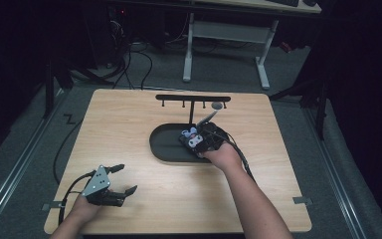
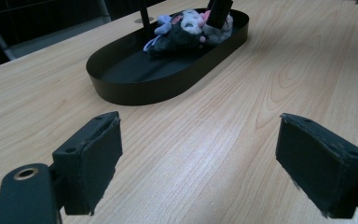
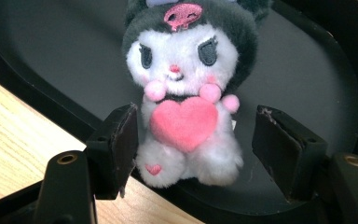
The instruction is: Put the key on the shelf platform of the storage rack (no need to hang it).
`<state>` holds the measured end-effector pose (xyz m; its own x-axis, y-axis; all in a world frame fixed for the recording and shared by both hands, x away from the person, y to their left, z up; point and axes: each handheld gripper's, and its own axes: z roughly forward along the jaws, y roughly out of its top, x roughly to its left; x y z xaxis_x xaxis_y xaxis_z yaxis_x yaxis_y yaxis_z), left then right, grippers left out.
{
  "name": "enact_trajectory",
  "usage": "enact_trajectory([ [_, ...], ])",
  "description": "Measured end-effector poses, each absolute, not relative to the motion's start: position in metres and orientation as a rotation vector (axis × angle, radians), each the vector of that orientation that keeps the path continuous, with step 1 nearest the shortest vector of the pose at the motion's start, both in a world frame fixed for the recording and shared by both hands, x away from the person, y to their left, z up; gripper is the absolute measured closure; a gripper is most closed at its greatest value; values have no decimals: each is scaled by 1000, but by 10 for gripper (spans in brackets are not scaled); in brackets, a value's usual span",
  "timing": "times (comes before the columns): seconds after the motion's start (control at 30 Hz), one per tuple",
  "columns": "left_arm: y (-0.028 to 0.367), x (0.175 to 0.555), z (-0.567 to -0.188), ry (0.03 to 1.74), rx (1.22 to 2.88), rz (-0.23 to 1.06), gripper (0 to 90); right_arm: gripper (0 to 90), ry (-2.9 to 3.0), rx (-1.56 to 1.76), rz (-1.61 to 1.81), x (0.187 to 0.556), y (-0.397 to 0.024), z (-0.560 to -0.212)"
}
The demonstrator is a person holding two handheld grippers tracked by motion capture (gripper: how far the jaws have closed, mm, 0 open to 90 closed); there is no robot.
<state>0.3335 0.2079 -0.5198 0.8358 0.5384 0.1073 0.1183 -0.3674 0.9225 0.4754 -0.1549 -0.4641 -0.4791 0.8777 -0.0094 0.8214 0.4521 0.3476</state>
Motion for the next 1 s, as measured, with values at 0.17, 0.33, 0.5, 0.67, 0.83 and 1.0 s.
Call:
enact_trajectory([
  [0.17, 208, 334, -520, 491, 1920, 480, 154, 317, 2504, 1480, 472, 473, -156, -458],
  [0.33, 208, 333, -520, 489, 1922, 481, 154, 309, 2505, 1458, 480, 469, -157, -453],
  [0.5, 208, 333, -520, 491, 1921, 480, 154, 303, 2503, 1460, 500, 464, -158, -451],
  [0.67, 208, 333, -520, 490, 1921, 482, 154, 280, 2492, 1443, 490, 459, -159, -449],
  [0.83, 208, 333, -520, 491, 1920, 481, 154, 277, 2490, 1430, 500, 454, -162, -449],
  [1.0, 207, 334, -520, 492, 1921, 479, 154, 272, 2486, 1462, 529, 447, -168, -456],
])
